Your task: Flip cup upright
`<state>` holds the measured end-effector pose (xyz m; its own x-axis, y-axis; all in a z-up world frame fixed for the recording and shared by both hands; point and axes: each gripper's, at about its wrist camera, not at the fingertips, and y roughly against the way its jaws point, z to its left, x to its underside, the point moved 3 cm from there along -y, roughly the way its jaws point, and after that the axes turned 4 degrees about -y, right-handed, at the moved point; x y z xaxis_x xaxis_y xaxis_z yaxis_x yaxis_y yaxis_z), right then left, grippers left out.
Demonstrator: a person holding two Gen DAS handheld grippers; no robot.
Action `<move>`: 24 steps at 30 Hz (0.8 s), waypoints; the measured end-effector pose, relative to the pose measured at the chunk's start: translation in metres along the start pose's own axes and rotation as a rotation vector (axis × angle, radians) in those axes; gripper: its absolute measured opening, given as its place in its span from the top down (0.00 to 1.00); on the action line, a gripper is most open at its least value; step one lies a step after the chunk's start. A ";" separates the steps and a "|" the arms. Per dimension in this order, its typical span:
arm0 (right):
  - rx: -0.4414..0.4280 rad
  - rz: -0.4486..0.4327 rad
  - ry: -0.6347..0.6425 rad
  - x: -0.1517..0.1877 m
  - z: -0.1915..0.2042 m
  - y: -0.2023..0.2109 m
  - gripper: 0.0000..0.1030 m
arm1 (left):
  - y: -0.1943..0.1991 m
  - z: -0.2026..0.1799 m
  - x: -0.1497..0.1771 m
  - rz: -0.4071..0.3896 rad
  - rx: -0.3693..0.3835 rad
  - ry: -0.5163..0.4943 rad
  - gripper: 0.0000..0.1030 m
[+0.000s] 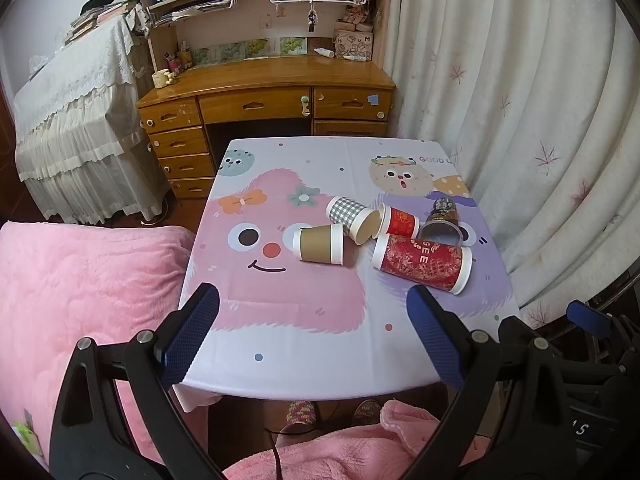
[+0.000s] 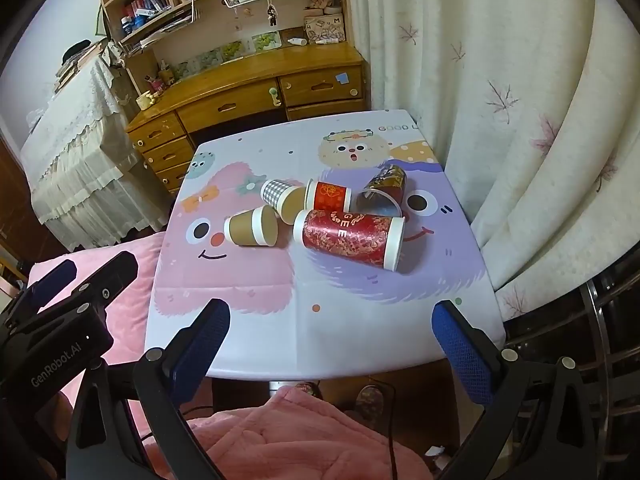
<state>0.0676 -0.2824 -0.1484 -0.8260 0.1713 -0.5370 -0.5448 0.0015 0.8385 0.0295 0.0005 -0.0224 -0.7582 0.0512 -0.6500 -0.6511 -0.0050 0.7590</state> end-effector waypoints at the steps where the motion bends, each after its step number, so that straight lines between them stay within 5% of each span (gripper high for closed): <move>1: 0.000 0.000 0.001 0.001 -0.001 0.001 0.00 | -0.001 -0.001 -0.001 -0.001 0.001 -0.001 0.09; 24: 0.001 -0.002 0.008 -0.006 0.004 -0.002 0.00 | -0.006 0.002 -0.008 0.003 0.012 0.007 0.10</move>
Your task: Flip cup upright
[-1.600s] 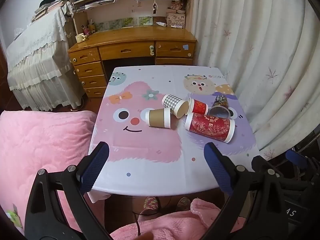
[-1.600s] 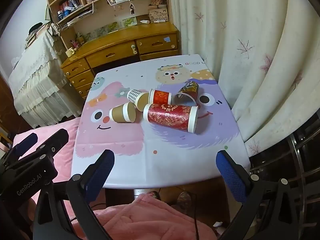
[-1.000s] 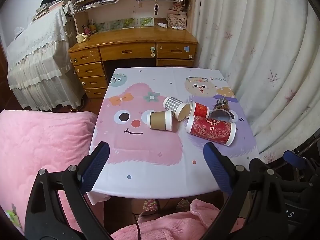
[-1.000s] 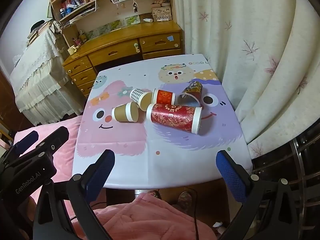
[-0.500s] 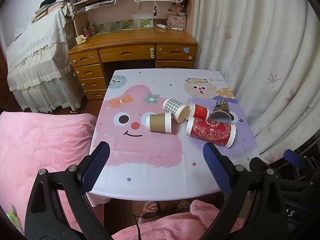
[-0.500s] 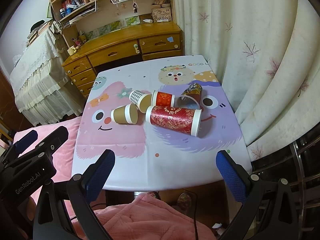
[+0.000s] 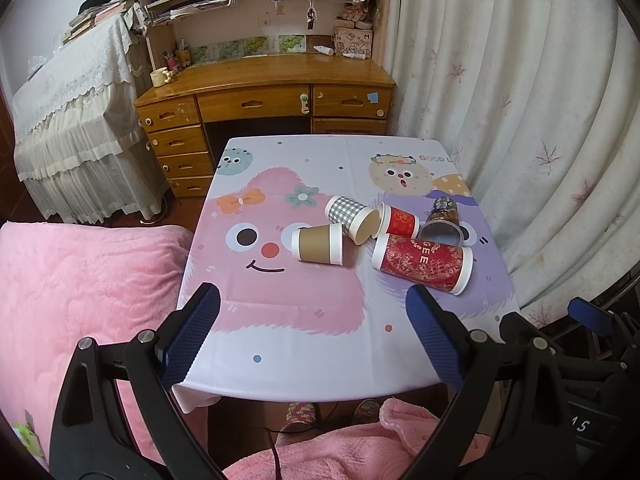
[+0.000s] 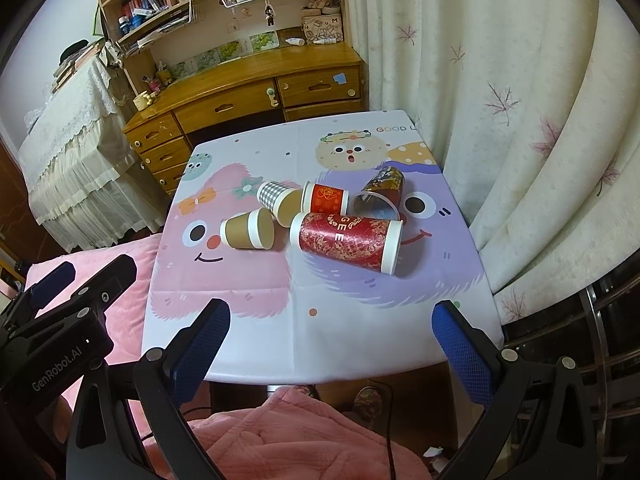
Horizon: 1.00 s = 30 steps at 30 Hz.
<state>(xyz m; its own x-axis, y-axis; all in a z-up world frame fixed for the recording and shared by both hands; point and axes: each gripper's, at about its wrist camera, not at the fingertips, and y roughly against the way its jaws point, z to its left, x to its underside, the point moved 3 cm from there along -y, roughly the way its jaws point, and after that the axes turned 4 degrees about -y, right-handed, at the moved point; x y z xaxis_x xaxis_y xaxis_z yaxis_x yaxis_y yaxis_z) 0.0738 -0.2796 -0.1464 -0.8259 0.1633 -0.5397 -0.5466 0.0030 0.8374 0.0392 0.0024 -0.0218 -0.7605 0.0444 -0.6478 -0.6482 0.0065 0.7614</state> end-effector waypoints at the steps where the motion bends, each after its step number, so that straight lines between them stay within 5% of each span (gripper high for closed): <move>1: -0.001 0.000 0.000 0.001 0.000 0.000 0.00 | -0.001 0.000 -0.001 0.000 0.001 0.000 0.10; 30: 0.007 0.009 -0.001 -0.002 0.000 -0.001 0.00 | -0.025 -0.003 0.009 0.029 0.033 -0.005 0.11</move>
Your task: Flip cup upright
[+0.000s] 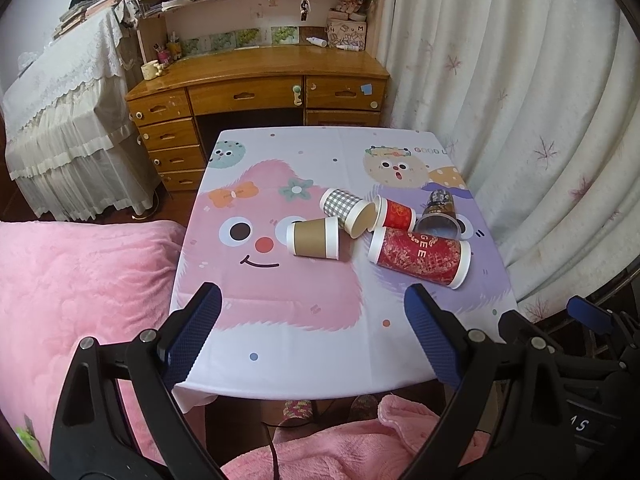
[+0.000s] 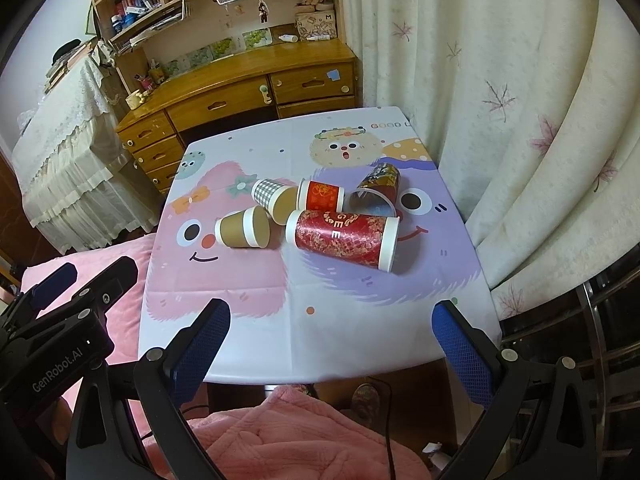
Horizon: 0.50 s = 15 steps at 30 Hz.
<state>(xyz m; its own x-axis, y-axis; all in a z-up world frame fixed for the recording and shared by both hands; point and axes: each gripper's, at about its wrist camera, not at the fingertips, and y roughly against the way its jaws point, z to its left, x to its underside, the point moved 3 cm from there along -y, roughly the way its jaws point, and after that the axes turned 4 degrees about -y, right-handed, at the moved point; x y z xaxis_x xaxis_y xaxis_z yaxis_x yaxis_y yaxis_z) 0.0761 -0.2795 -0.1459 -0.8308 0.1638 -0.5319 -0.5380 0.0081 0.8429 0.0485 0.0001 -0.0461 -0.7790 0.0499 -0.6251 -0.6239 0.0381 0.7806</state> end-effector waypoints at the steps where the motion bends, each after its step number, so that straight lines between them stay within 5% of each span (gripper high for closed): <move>1: 0.001 0.002 0.000 0.000 0.000 0.001 0.00 | -0.002 0.002 0.001 0.005 0.005 0.002 0.11; 15: 0.062 0.028 -0.003 0.009 0.016 -0.004 0.00 | -0.005 0.042 -0.001 0.051 0.072 0.010 0.11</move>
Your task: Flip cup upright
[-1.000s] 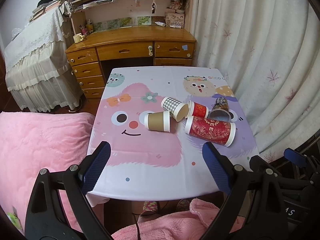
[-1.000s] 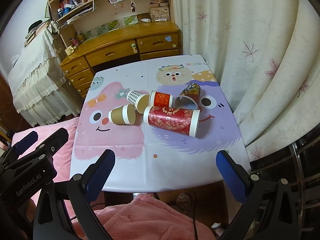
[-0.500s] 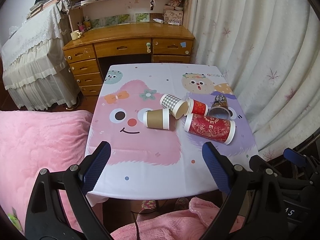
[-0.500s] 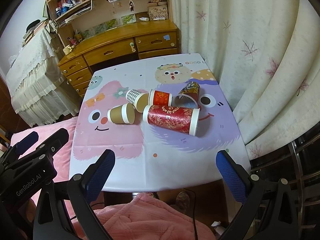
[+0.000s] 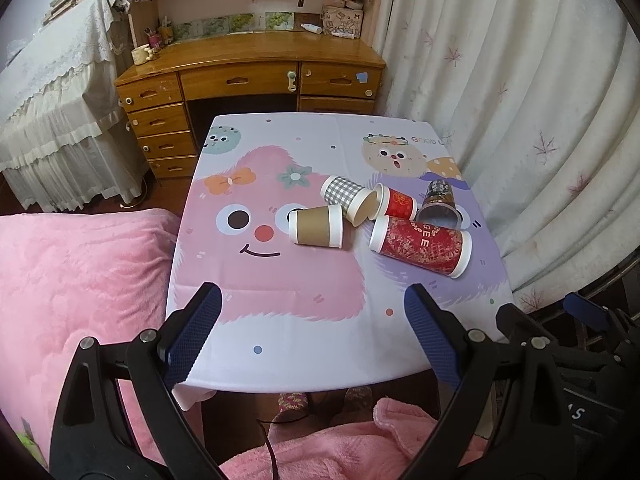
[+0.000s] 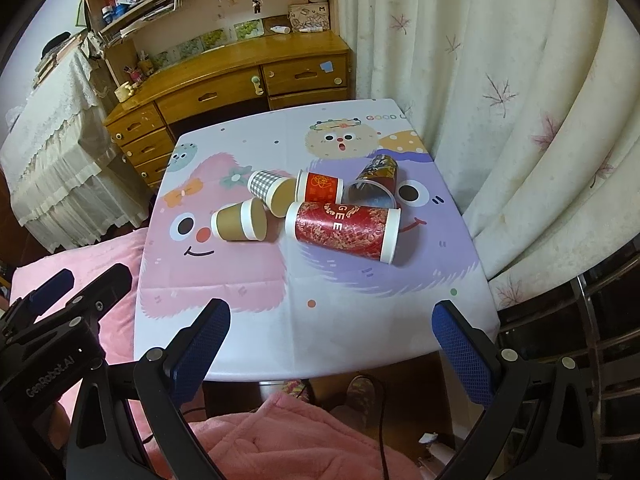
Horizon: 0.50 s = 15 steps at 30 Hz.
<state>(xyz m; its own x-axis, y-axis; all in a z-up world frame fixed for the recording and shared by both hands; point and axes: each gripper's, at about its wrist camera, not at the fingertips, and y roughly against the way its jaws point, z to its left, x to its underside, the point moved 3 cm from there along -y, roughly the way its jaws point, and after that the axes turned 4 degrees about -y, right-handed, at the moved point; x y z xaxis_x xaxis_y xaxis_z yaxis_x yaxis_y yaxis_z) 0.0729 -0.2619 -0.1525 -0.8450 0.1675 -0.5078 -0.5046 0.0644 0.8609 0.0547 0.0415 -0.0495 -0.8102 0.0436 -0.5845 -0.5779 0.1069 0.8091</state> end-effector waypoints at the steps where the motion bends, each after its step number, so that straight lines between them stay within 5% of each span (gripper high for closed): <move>1: 0.006 0.006 -0.002 0.000 0.005 -0.001 0.00 | 0.000 0.001 -0.002 0.000 0.005 -0.001 0.11; 15: 0.077 -0.060 -0.094 0.008 0.042 -0.010 0.00 | -0.020 0.044 -0.004 0.055 0.086 -0.106 0.11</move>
<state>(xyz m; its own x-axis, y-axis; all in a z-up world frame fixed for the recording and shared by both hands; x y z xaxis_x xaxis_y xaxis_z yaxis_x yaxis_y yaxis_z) 0.0781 -0.2200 -0.1637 -0.7915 0.2520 -0.5568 -0.5358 0.1522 0.8305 0.0738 0.0833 -0.0665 -0.8230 0.1564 -0.5461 -0.5184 0.1863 0.8346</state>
